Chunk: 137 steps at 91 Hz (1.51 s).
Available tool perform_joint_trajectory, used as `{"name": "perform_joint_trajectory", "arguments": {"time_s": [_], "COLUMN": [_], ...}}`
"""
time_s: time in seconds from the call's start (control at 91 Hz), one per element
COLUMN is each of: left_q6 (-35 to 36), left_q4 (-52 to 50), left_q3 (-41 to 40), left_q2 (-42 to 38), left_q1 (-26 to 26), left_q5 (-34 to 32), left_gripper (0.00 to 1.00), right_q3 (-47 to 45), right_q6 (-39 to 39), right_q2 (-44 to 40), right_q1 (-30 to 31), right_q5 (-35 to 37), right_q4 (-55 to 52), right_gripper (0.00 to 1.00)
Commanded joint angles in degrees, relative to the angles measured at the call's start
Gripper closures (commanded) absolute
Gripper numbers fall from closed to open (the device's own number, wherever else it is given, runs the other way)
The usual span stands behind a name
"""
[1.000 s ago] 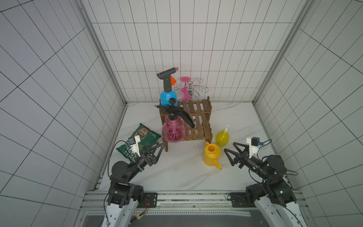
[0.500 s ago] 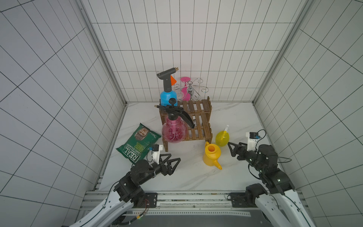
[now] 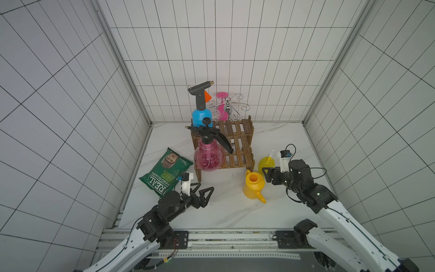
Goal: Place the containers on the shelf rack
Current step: 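Pick up a container from the center of the board.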
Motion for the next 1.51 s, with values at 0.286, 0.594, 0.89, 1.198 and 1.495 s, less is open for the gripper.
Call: {"name": "perform_joint_trajectory", "arguments": {"time_s": [0.286,0.594,0.89,1.198,1.495], "left_q6": [1.29,1.48,1.68,1.64,1.4], "left_q4": [-0.59,-1.32,-1.86,-2.24,-2.69], "left_q3": [-0.22,-0.1,-0.03,-0.02,-0.03], "left_q2": [0.41,0.3,0.02,-0.54,-1.59], "left_q1": [-0.2,-0.2,-0.2,-0.2,-0.26], "left_q5": [-1.91,-2.91,-3.44,-3.36,-3.23], "left_gripper": [0.05,0.05,0.05,0.05,0.05], "right_q3": [-9.89,-14.07,-13.3,-10.52,-10.03], "right_q6": [5.77,14.34,16.4,16.68,16.02], "right_q2": [-10.51,-8.37,0.7,7.13,6.09], "right_q1": [6.07,17.22,23.44,30.12,31.49], "right_q5": [-1.76,8.61,16.88,25.11,26.82], "right_q4": [-4.75,-5.98,-5.41,-7.53,-9.71], "right_gripper": [0.21,0.23,0.33,0.51,0.74]}}
